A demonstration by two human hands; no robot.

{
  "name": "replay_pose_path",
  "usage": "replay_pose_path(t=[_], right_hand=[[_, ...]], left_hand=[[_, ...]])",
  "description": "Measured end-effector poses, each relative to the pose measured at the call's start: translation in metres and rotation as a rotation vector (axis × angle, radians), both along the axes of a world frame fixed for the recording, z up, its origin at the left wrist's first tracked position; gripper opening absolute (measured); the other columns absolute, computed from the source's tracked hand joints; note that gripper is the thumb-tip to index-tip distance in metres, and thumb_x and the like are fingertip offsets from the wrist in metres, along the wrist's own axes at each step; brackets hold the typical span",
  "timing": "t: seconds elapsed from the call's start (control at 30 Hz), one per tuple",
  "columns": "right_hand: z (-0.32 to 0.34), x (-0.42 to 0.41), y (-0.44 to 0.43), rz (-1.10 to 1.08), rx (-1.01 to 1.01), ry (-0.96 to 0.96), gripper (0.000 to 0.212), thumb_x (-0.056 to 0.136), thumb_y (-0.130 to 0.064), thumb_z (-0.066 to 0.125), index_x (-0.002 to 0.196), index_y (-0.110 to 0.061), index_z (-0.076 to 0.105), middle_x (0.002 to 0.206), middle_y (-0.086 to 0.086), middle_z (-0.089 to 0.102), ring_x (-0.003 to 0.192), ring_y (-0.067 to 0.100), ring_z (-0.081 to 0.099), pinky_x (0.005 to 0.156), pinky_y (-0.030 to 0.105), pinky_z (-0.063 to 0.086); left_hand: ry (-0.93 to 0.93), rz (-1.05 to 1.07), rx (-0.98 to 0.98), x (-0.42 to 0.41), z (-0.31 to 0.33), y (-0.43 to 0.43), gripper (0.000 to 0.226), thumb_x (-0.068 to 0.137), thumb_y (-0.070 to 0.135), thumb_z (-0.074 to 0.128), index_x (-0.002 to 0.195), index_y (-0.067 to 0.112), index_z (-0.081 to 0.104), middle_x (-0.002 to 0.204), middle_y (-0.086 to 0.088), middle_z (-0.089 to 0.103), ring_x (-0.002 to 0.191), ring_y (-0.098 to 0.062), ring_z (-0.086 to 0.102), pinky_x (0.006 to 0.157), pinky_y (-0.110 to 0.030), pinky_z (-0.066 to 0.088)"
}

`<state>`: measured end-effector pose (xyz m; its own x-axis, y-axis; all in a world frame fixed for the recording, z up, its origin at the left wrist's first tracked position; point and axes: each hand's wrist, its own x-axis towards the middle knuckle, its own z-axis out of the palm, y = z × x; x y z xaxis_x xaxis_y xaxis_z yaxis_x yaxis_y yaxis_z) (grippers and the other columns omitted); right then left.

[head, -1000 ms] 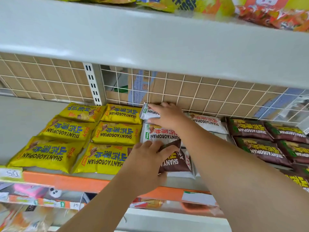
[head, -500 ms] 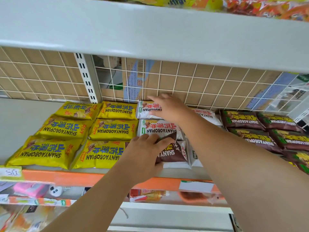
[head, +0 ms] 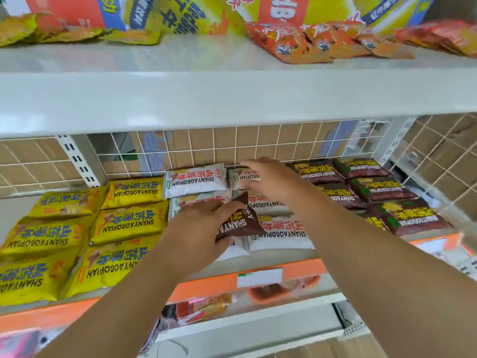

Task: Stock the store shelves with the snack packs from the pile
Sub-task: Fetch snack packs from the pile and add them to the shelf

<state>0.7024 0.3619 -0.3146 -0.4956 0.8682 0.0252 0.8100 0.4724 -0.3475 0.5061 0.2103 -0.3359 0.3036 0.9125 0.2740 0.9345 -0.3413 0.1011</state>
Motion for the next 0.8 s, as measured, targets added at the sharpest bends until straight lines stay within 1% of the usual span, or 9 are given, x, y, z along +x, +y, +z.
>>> replay_pose_path(t=[0.1, 0.17, 0.2, 0.3, 0.37, 0.47, 0.57, 0.67, 0.8], right_hand=[[0.008, 0.039, -0.013, -0.096, 0.025, 0.020, 0.059, 0.093, -0.057, 0.060, 0.146, -0.035, 0.046, 0.140, 0.005, 0.056, 0.123, 0.025, 0.056, 0.097, 0.037, 0.046], [0.014, 0.071, -0.023, -0.146, 0.035, 0.011, 0.051, 0.093, -0.053, 0.062, 0.138, -0.030, 0.055, 0.132, 0.004, 0.061, 0.116, 0.025, 0.059, 0.089, 0.034, 0.047], [0.017, 0.088, -0.027, -0.170, 0.038, -0.003, 0.048, 0.094, -0.049, 0.062, 0.136, -0.027, 0.057, 0.131, 0.003, 0.063, 0.116, 0.025, 0.060, 0.087, 0.033, 0.047], [0.024, 0.139, -0.041, -0.255, 0.058, -0.021, 0.043, 0.096, -0.041, 0.063, 0.136, -0.026, 0.060, 0.135, 0.000, 0.062, 0.121, 0.023, 0.058, 0.097, 0.034, 0.048], [0.019, 0.173, -0.044, -0.310, 0.072, -0.016, 0.042, 0.095, -0.040, 0.063, 0.135, -0.027, 0.060, 0.133, 0.002, 0.062, 0.120, 0.023, 0.058, 0.097, 0.033, 0.047], [0.007, 0.217, -0.044, -0.361, 0.062, -0.010, 0.047, 0.095, -0.041, 0.062, 0.139, -0.027, 0.057, 0.135, 0.002, 0.060, 0.121, 0.022, 0.056, 0.095, 0.027, 0.040], [-0.005, 0.252, -0.036, -0.351, 0.057, -0.026, 0.045, 0.094, -0.040, 0.062, 0.136, -0.027, 0.059, 0.135, -0.001, 0.060, 0.124, 0.022, 0.056, 0.099, 0.029, 0.042], [-0.016, 0.278, -0.026, -0.345, 0.052, 0.012, 0.043, 0.093, -0.041, 0.062, 0.135, -0.030, 0.059, 0.133, -0.004, 0.061, 0.119, 0.021, 0.058, 0.099, 0.033, 0.047], [-0.025, 0.296, -0.009, -0.312, 0.024, 0.005, 0.051, 0.092, -0.043, 0.062, 0.141, -0.030, 0.055, 0.143, -0.005, 0.056, 0.127, 0.018, 0.054, 0.106, 0.030, 0.043]], left_hand=[[-0.009, -0.061, -0.039, 0.024, 0.008, 0.018, 0.072, 0.081, 0.044, 0.069, 0.146, 0.041, 0.039, 0.121, 0.002, 0.066, 0.102, -0.029, 0.066, 0.081, -0.040, 0.057], [-0.034, -0.103, -0.040, 0.046, 0.013, 0.029, 0.071, 0.083, 0.041, 0.073, 0.147, 0.040, 0.043, 0.122, 0.002, 0.065, 0.103, -0.030, 0.065, 0.080, -0.039, 0.056], [-0.044, -0.127, -0.039, 0.058, 0.015, 0.034, 0.070, 0.084, 0.041, 0.073, 0.147, 0.040, 0.042, 0.120, 0.002, 0.065, 0.103, -0.030, 0.064, 0.080, -0.039, 0.055], [-0.034, -0.184, -0.040, 0.095, 0.020, 0.053, 0.067, 0.088, 0.044, 0.066, 0.148, 0.044, 0.036, 0.119, 0.004, 0.063, 0.106, -0.026, 0.062, 0.082, -0.038, 0.053], [-0.025, -0.203, -0.038, 0.120, 0.022, 0.070, 0.066, 0.090, 0.042, 0.065, 0.149, 0.045, 0.035, 0.125, 0.005, 0.062, 0.111, -0.024, 0.061, 0.085, -0.038, 0.052], [-0.051, -0.206, -0.032, 0.156, 0.024, 0.097, 0.067, 0.087, 0.039, 0.069, 0.147, 0.044, 0.040, 0.130, 0.002, 0.061, 0.114, -0.026, 0.060, 0.089, -0.037, 0.050], [-0.041, -0.153, -0.023, 0.187, 0.019, 0.124, 0.068, 0.086, 0.038, 0.070, 0.148, 0.042, 0.041, 0.132, 0.000, 0.061, 0.114, -0.028, 0.061, 0.088, -0.036, 0.051], [-0.018, -0.106, -0.021, 0.211, 0.014, 0.151, 0.066, 0.088, 0.043, 0.069, 0.146, 0.045, 0.039, 0.131, 0.000, 0.062, 0.112, -0.029, 0.062, 0.087, -0.040, 0.053], [0.014, -0.058, -0.060, 0.231, 0.010, 0.183, 0.064, 0.091, 0.042, 0.066, 0.147, 0.046, 0.035, 0.127, 0.000, 0.061, 0.112, -0.029, 0.059, 0.089, -0.043, 0.051]])
